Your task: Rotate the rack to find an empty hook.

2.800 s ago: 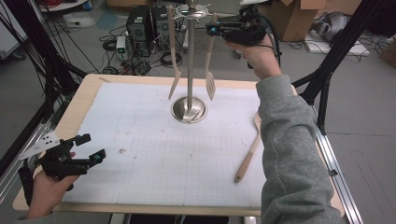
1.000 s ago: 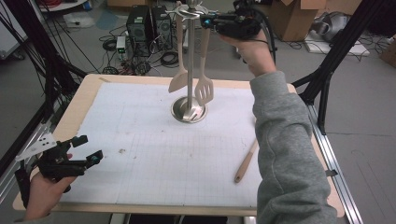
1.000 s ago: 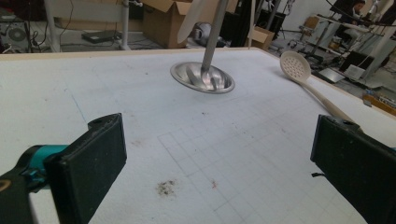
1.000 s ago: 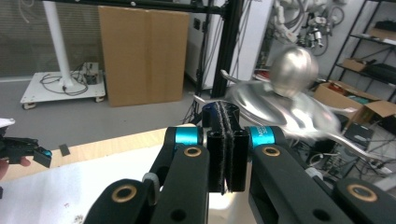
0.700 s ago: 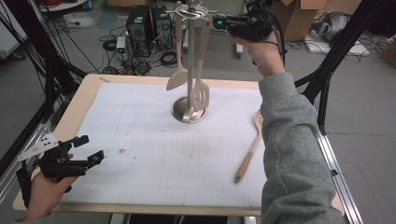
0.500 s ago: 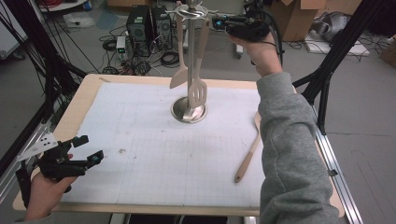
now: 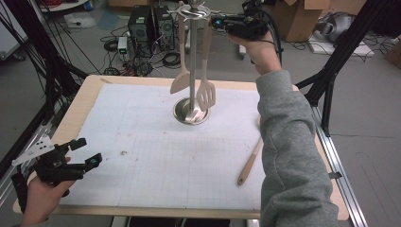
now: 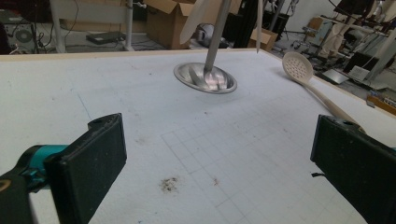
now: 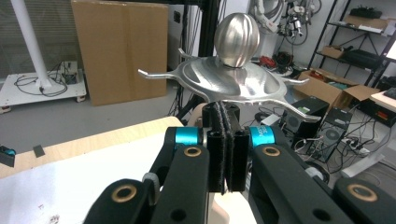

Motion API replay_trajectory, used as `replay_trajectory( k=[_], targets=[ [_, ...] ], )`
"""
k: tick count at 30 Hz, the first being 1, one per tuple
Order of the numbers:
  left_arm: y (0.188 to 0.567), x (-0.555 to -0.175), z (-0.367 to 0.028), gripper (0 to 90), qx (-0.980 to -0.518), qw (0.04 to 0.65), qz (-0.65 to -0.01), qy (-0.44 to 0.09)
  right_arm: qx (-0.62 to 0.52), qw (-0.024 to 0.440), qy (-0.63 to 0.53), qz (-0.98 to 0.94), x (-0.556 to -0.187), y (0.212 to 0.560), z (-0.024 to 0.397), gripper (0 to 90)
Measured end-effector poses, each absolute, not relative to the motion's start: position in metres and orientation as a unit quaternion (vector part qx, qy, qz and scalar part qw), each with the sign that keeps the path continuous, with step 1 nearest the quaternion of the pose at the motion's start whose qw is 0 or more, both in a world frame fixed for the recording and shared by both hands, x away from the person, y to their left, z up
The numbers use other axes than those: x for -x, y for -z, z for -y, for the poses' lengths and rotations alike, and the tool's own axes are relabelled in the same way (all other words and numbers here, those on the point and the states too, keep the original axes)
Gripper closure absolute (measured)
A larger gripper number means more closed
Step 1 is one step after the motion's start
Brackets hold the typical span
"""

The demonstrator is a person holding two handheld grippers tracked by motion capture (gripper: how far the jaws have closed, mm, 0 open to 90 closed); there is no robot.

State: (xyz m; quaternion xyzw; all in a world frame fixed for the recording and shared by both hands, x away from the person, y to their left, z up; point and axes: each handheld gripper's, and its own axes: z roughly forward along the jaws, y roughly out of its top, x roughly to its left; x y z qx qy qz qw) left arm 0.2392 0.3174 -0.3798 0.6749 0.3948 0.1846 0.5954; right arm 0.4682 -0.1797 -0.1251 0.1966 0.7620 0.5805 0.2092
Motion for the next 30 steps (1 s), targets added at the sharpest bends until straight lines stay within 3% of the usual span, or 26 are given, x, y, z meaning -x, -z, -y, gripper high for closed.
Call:
replay_trajectory(
  k=[30],
  targets=[
    [0.380, -0.240, -0.319, 3.9, -0.673, 0.596, -0.396, -0.184, -0.168, 0.203, -0.571, -0.778, -0.460, 0.127, 0.131, 89.6]
  ],
)
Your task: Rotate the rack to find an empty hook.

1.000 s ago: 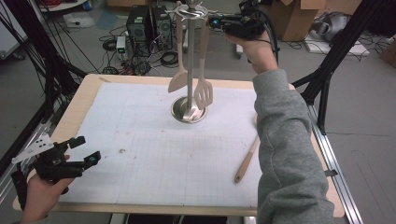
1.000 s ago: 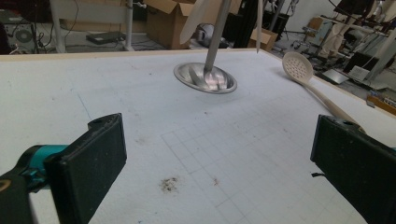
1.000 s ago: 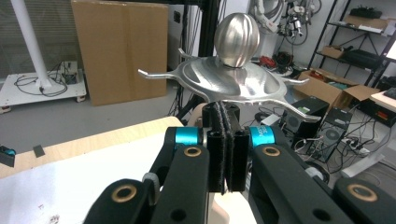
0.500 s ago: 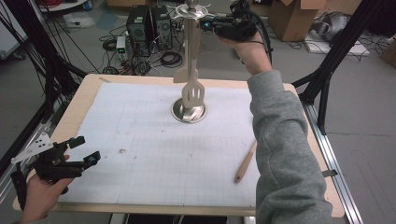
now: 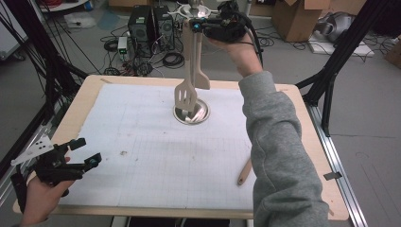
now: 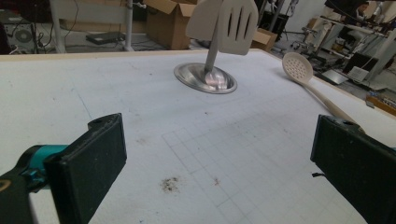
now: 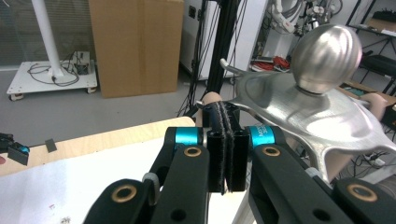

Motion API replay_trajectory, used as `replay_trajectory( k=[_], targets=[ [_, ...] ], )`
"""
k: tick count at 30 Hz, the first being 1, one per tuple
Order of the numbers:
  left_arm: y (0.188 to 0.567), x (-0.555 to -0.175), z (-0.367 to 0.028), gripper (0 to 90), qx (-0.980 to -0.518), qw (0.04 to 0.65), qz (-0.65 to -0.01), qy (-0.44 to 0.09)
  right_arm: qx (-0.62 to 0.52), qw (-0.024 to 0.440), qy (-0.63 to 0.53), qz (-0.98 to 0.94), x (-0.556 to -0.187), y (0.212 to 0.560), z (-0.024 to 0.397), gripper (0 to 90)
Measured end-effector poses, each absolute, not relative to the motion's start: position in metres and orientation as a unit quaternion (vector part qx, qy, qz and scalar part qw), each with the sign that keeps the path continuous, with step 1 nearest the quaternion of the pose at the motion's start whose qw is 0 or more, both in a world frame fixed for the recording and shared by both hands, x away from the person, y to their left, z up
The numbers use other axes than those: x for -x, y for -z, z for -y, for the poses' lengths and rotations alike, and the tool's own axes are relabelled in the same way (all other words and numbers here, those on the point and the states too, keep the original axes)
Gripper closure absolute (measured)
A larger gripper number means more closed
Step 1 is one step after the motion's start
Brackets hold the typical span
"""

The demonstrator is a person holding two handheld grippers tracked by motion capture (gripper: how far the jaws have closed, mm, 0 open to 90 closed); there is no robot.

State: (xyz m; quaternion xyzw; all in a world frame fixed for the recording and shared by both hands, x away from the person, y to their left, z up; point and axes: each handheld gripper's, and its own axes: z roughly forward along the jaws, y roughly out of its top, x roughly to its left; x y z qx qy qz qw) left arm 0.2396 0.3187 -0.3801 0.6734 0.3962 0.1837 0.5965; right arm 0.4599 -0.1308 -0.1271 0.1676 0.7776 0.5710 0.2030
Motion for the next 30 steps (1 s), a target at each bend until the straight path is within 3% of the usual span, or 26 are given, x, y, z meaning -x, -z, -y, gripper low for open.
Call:
replay_trajectory(
  k=[13, 27, 30],
  targets=[
    [0.380, -0.240, -0.317, 3.9, -0.676, 0.597, -0.392, -0.183, -0.164, 0.200, -0.580, -0.773, -0.452, 0.129, 0.140, 89.6],
    [0.374, -0.242, -0.312, 3.9, -0.677, 0.600, -0.383, -0.188, -0.163, 0.186, -0.589, -0.769, -0.426, 0.158, 0.173, 89.4],
    [0.372, -0.244, -0.311, 3.9, -0.676, 0.602, -0.381, -0.189, -0.164, 0.187, -0.597, -0.763, -0.420, 0.163, 0.178, 83.4]
  ],
)
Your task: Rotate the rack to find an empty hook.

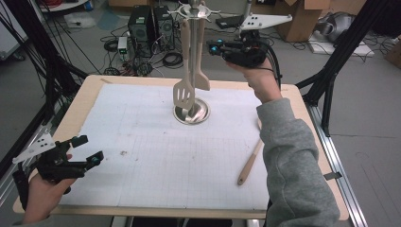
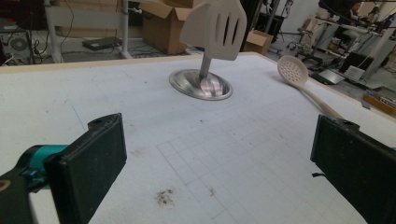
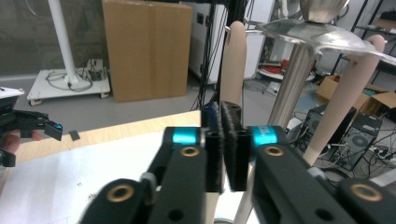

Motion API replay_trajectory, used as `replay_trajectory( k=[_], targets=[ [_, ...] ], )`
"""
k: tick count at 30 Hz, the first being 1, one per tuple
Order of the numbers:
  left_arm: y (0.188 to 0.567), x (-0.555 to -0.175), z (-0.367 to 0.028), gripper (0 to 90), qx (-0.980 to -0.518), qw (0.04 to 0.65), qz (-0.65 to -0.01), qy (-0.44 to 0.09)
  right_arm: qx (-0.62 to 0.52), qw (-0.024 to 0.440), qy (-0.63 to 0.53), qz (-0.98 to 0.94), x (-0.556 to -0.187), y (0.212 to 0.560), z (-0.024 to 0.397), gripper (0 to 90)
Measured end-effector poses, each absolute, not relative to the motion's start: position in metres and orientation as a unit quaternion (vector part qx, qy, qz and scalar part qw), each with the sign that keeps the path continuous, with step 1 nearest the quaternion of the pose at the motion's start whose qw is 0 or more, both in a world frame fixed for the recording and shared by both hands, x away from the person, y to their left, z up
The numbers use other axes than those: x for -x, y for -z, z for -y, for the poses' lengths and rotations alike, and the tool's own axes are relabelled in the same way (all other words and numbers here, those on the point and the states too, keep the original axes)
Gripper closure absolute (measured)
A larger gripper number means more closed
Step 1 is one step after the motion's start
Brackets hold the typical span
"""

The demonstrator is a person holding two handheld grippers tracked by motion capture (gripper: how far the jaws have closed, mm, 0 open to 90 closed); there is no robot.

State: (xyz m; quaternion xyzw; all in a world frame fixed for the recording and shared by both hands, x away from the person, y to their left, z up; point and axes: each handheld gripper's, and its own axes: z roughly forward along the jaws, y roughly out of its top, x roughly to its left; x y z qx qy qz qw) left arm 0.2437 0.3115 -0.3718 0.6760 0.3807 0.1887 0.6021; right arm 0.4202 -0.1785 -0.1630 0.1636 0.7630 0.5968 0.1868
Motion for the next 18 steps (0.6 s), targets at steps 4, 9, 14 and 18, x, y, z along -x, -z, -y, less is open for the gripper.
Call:
replay_trajectory(
  k=[4, 9, 14, 18],
  targets=[
    [0.370, -0.246, -0.311, 3.9, -0.675, 0.605, -0.378, -0.189, -0.162, 0.185, -0.606, -0.756, -0.413, 0.170, 0.183, 69.9],
    [0.367, -0.247, -0.309, 3.9, -0.676, 0.605, -0.374, -0.191, -0.168, 0.186, -0.611, -0.750, -0.405, 0.181, 0.189, 50.9],
    [0.365, -0.247, -0.308, 3.9, -0.675, 0.607, -0.372, -0.193, -0.171, 0.180, -0.612, -0.751, -0.399, 0.194, 0.197, 36.2],
    [0.366, -0.248, -0.306, 3.9, -0.677, 0.606, -0.371, -0.192, -0.176, 0.175, -0.622, -0.743, -0.392, 0.204, 0.205, 25.3]
  ],
)
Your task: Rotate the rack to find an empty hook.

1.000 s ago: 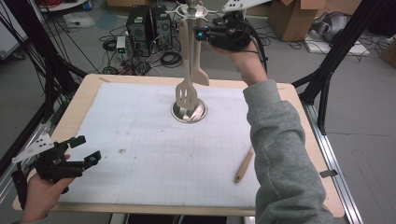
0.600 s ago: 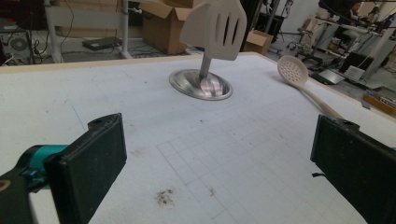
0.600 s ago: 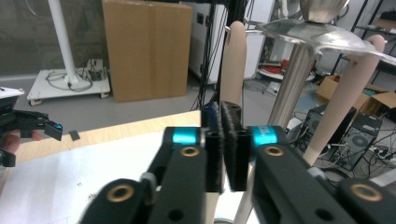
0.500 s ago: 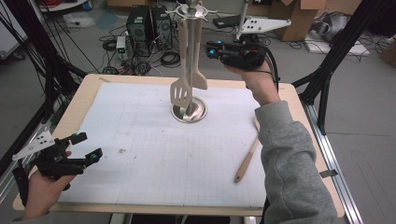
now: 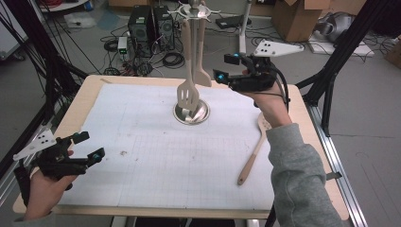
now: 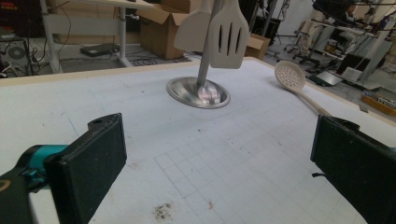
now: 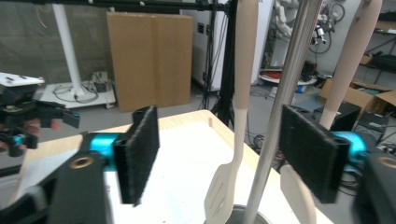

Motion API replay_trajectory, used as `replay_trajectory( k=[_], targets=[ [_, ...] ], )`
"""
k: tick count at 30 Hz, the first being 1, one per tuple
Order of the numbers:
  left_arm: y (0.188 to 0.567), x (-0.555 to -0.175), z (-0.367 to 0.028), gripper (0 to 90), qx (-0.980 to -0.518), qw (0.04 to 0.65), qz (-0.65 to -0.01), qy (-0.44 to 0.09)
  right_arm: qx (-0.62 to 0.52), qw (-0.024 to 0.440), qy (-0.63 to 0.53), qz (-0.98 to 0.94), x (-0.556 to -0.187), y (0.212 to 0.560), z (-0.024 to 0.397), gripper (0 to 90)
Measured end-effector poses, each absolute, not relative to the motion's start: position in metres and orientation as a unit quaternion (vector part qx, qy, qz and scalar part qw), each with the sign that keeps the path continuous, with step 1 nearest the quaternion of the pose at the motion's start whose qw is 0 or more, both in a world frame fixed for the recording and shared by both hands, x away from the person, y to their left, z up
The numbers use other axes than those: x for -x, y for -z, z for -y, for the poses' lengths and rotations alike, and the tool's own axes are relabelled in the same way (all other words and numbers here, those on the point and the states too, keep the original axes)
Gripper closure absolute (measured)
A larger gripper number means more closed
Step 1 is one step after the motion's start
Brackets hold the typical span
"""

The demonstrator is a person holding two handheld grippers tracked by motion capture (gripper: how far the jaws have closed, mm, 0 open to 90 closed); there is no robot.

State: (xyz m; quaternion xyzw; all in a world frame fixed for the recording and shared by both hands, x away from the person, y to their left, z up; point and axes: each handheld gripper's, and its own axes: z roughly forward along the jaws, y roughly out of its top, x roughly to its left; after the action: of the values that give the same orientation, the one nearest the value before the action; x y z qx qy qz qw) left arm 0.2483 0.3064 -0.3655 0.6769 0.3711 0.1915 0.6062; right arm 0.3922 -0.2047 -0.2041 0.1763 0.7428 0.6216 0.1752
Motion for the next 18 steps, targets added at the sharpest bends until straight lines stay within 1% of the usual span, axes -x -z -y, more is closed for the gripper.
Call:
replay_trajectory(
  k=[2, 3, 9, 18],
  targets=[
    [0.366, -0.249, -0.305, 3.9, -0.677, 0.607, -0.371, -0.191, -0.180, 0.168, -0.622, -0.743, -0.390, 0.209, 0.209, 16.4],
    [0.365, -0.249, -0.305, 3.9, -0.678, 0.606, -0.371, -0.190, -0.182, 0.162, -0.622, -0.744, -0.390, 0.211, 0.210, 14.1],
    [0.363, -0.248, -0.304, 3.9, -0.676, 0.608, -0.367, -0.194, -0.183, 0.155, -0.629, -0.739, -0.381, 0.223, 0.221, 11.9],
    [0.359, -0.247, -0.302, 3.9, -0.675, 0.613, -0.361, -0.196, -0.175, 0.147, -0.629, -0.743, -0.371, 0.241, 0.225, 12.0]
  ],
)
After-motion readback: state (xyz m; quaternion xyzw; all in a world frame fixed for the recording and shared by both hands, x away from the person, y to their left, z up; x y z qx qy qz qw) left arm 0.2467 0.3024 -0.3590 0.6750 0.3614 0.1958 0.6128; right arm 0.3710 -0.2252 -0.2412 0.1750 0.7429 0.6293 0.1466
